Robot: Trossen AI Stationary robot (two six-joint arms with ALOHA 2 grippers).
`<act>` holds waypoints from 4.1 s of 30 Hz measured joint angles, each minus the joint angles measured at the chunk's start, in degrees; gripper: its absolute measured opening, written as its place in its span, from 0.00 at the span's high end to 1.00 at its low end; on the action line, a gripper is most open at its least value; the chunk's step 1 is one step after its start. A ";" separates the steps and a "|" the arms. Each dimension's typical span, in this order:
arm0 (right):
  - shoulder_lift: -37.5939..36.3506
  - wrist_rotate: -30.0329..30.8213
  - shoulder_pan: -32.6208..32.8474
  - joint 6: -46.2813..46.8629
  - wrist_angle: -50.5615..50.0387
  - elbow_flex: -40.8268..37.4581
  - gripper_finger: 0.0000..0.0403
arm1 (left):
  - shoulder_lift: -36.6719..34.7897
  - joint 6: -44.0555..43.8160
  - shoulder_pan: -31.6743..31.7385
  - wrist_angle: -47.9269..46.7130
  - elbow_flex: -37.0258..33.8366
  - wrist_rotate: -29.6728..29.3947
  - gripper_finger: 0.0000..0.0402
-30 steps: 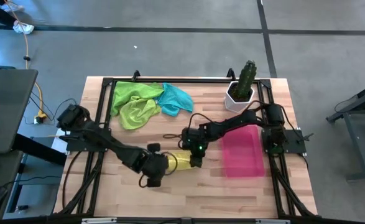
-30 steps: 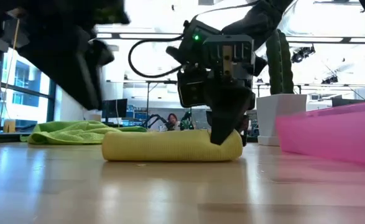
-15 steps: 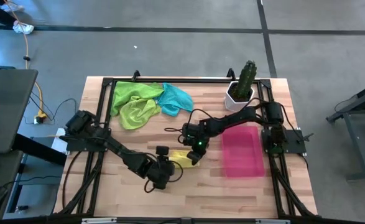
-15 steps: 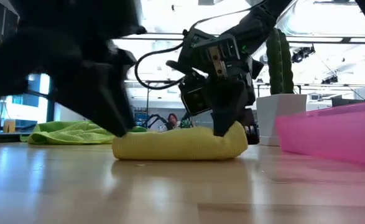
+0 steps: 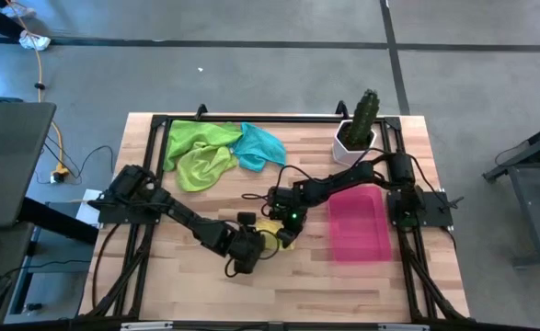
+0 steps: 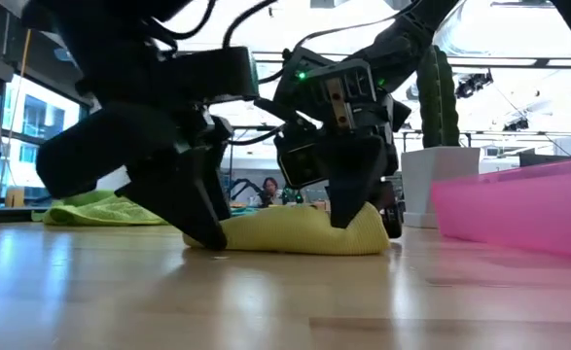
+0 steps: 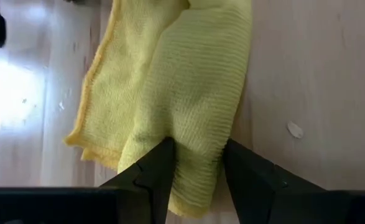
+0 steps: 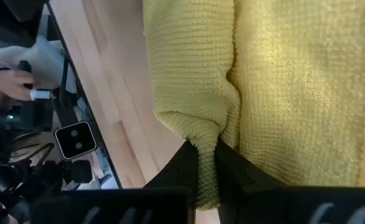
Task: Roll microfiber towels into tight, uniform cylinder then place into a basket
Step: Roll the yellow microfiber towel
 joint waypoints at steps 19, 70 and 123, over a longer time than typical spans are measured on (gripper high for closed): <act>-5.90 5.72 -0.04 -20.27 -2.70 -0.20 0.77 | 0.46 -19.20 3.16 0.84 0.03 37.73 0.86; -20.23 51.10 27.43 -49.39 32.10 -22.58 0.51 | 2.84 -32.04 10.32 5.01 -0.16 50.18 0.96; -10.69 33.88 16.16 -13.91 26.78 -20.59 0.99 | -1.60 -8.89 13.01 -4.21 5.12 42.28 0.78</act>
